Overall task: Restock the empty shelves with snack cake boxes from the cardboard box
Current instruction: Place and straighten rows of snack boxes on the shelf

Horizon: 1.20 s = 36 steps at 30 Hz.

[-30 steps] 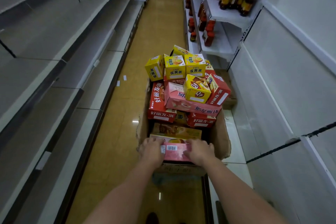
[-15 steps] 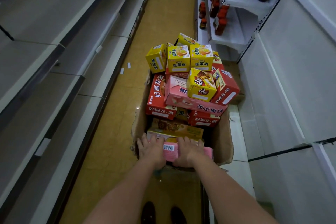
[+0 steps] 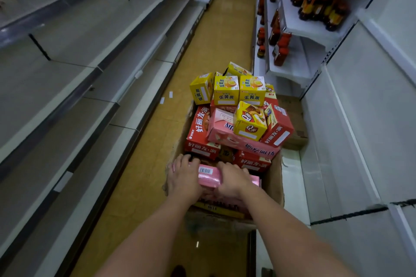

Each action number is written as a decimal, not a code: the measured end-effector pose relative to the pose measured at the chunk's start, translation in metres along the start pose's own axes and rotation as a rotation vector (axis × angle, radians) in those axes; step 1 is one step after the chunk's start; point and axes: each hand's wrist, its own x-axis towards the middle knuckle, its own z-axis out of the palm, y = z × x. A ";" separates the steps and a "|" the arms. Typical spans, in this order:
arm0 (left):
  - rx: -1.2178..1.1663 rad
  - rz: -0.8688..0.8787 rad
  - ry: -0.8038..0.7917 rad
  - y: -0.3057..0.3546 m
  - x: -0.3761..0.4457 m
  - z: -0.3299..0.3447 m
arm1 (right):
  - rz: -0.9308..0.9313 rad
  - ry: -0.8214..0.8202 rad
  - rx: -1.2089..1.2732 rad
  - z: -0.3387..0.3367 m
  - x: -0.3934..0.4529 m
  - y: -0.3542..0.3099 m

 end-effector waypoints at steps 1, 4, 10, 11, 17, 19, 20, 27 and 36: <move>-0.062 -0.043 0.055 0.001 -0.002 -0.009 | 0.010 -0.011 0.058 -0.011 -0.001 -0.002; -0.313 -0.233 0.223 -0.003 -0.003 -0.030 | 0.058 -0.056 0.397 -0.038 -0.008 -0.001; -0.959 -0.543 0.230 -0.003 -0.012 -0.072 | 0.066 -0.087 0.902 -0.077 -0.028 -0.018; -1.096 -0.541 0.204 -0.002 -0.015 -0.075 | 0.047 -0.101 0.957 -0.080 -0.030 -0.024; -1.541 -0.470 0.174 -0.005 -0.041 -0.092 | 0.008 -0.191 1.165 -0.078 -0.046 -0.061; -1.531 -0.482 0.239 -0.012 -0.051 -0.102 | -0.025 -0.229 1.204 -0.075 -0.052 -0.070; -1.514 -0.496 0.280 -0.017 -0.055 -0.106 | -0.036 -0.245 1.210 -0.073 -0.054 -0.074; -1.359 -0.523 0.475 -0.059 -0.093 -0.122 | -0.109 -0.225 1.105 -0.050 -0.059 -0.135; -1.041 -0.802 0.738 -0.118 -0.165 -0.155 | -0.110 -0.290 1.311 -0.014 -0.071 -0.230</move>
